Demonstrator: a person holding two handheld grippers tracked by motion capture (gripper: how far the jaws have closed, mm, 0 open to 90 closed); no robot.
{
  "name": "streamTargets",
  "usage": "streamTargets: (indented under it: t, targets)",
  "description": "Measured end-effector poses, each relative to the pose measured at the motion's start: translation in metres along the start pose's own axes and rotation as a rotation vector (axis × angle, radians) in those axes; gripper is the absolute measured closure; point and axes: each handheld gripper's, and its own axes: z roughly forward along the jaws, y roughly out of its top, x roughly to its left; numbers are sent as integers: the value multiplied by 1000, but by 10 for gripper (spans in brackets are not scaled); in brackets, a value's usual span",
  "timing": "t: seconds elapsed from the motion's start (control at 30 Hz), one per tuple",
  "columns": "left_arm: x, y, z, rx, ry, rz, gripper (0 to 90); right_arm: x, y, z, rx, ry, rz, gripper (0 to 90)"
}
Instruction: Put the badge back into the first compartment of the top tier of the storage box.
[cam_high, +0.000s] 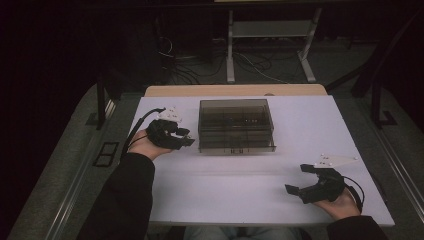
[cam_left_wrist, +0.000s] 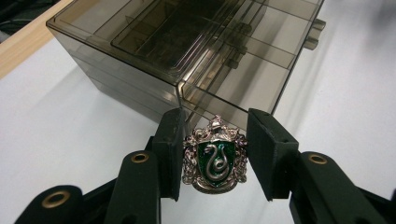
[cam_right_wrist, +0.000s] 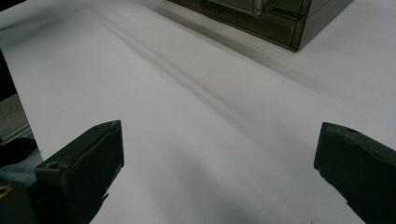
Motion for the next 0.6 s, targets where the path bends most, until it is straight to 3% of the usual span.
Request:
streamTargets:
  t: [0.6]
  targets:
    - [-10,25,-8,-29,-32,55,573,0,0,0,0,1,-5,13]
